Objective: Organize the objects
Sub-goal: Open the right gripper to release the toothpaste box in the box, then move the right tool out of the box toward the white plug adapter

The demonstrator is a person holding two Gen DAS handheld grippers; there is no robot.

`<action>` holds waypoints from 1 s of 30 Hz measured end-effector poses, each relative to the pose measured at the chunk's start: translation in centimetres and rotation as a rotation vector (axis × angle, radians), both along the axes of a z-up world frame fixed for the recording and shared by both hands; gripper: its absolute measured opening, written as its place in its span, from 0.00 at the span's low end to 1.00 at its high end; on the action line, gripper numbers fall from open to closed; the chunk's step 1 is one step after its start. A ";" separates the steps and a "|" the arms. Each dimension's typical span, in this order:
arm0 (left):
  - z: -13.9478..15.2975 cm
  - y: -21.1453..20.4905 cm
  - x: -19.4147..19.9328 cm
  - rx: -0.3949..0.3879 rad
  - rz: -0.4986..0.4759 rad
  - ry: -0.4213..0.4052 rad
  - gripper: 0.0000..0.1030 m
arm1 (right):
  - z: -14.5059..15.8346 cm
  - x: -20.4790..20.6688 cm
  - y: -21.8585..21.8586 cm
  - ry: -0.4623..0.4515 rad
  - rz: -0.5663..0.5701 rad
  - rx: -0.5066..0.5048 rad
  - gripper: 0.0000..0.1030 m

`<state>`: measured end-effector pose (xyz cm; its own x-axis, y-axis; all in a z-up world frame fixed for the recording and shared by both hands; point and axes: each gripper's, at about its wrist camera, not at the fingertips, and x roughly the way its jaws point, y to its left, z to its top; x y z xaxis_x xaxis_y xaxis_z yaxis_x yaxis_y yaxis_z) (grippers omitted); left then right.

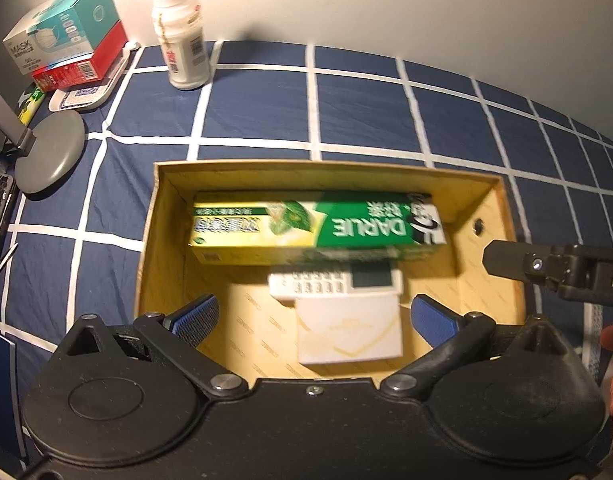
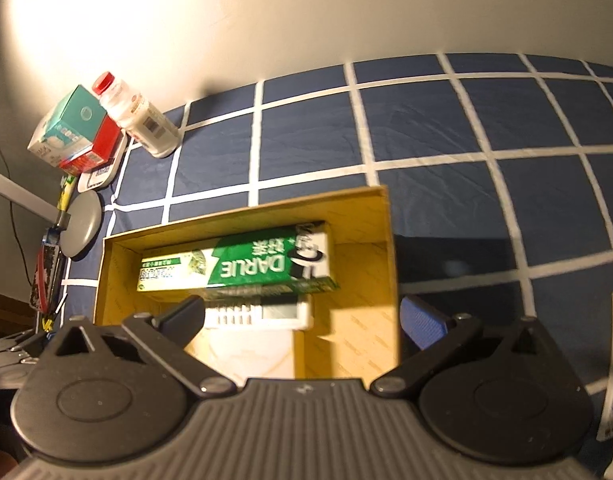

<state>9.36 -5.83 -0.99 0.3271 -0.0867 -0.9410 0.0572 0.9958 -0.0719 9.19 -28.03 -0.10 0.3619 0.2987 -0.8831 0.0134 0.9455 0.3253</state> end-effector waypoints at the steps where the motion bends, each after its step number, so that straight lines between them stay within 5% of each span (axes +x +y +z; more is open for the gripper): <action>1: 0.1 -0.5 -0.4 0.000 -0.008 -0.001 1.00 | 0.1 -0.5 -0.5 -0.002 -0.011 0.000 1.00; 17: 0.6 -11.7 -6.2 0.004 -0.133 -0.020 1.00 | 1.4 -7.6 -12.5 -0.028 -0.146 -0.009 1.00; 30: 0.0 -21.6 -11.8 0.024 -0.034 -0.027 1.00 | 0.8 -11.0 -23.5 -0.012 -0.064 -0.009 1.00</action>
<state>-2.42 -27.44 -0.97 0.3498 -0.0760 -0.9337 0.0927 0.9946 -0.0463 -1.78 -51.56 0.67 0.3908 0.2666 -0.8810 0.0698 0.9458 0.3172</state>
